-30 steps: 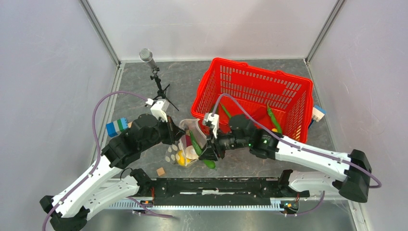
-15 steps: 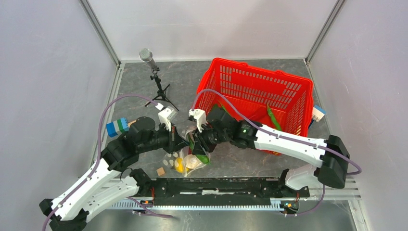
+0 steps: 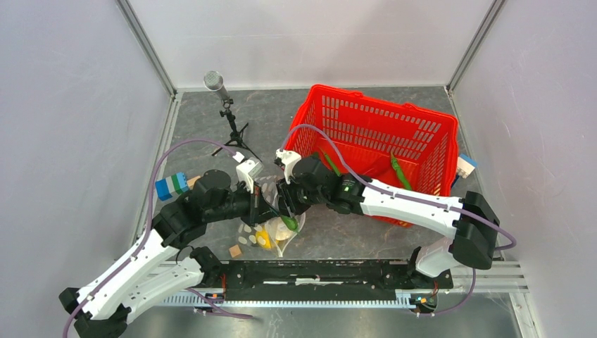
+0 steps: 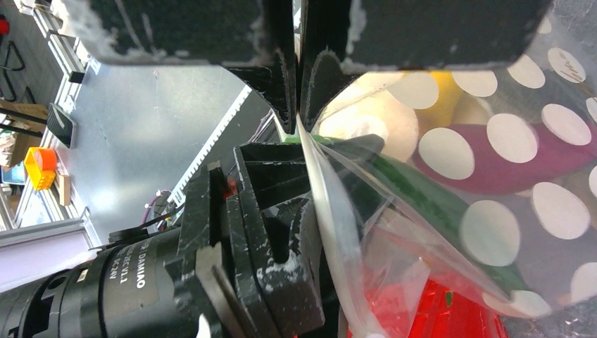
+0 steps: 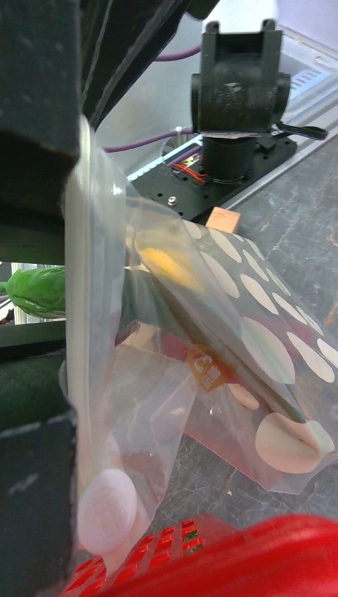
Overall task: Place the food in the zip-top bag and seal the zipper
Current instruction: Place the fake vegetable in the zipper food storage bag, then pick up the fake vegetable from the bin.
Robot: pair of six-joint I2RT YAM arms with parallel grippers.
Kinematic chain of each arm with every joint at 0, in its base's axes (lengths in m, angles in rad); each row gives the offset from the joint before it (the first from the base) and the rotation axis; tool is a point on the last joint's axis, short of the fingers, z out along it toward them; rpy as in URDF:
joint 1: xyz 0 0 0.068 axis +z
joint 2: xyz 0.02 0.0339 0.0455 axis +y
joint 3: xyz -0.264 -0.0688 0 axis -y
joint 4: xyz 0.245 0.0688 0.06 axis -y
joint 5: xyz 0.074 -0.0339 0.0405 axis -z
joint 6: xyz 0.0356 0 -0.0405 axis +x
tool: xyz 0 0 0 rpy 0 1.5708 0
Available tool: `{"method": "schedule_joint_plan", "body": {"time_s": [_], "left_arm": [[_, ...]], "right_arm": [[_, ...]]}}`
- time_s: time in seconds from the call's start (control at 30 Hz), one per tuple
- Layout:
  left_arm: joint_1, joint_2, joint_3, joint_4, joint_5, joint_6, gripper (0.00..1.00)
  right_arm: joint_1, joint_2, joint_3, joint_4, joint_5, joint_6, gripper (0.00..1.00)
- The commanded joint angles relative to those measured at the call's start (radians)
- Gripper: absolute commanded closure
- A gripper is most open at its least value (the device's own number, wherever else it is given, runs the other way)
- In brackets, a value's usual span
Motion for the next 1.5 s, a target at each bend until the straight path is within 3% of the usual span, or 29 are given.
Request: {"method": "schedule_joint_plan", "body": {"time_s": [0.0, 0.13, 0.27, 0.5, 0.57, 0.73, 0.8, 0.93, 1.03, 1.1, 1.27, 1.47], "left_arm": [[-0.001, -0.006, 0.002, 0.003, 0.027, 0.026, 0.96], [-0.001, -0.009, 0.008, 0.003, -0.016, 0.022, 0.95], [0.0, -0.024, 0.028, -0.015, -0.13, -0.005, 0.95], [0.0, -0.085, 0.043, -0.083, -0.526, -0.128, 0.98], [0.0, -0.088, 0.053, -0.091, -0.562, -0.133, 0.98], [0.0, -0.084, 0.067, -0.089, -0.567, -0.139, 0.98], [0.0, -0.083, 0.063, -0.079, -0.56, -0.137, 0.98], [0.0, -0.085, 0.063, -0.069, -0.543, -0.141, 0.98], [0.0, -0.091, 0.057, -0.068, -0.527, -0.145, 0.97], [0.0, -0.097, 0.054, -0.068, -0.518, -0.147, 0.97], [0.0, -0.106, 0.054, -0.071, -0.514, -0.139, 0.97], [0.0, -0.094, 0.059, -0.071, -0.499, -0.126, 0.96]], "right_arm": [[0.001, -0.024, -0.001, 0.146, 0.133, 0.097, 0.55], [0.001, -0.069, -0.1, 0.325, 0.071, 0.141, 0.51], [0.001, -0.094, -0.056, 0.237, 0.072, 0.068, 0.46], [0.001, -0.313, -0.078, 0.276, -0.043, -0.169, 0.46], [0.001, -0.379, -0.073, 0.255, 0.062, -0.238, 0.41], [-0.016, -0.457, -0.053, 0.14, 0.574, -0.304, 0.33], [-0.109, -0.435, -0.03, 0.085, 0.651, -0.296, 0.33], [-0.394, -0.338, -0.012, 0.043, 0.367, -0.238, 0.33], [-0.494, -0.229, -0.019, 0.086, 0.182, -0.194, 0.24], [-0.528, -0.138, -0.009, 0.109, 0.058, -0.153, 0.23], [-0.552, 0.103, 0.091, 0.097, -0.087, -0.056, 0.27], [-0.551, 0.243, 0.081, 0.175, -0.095, 0.096, 0.27]]}}
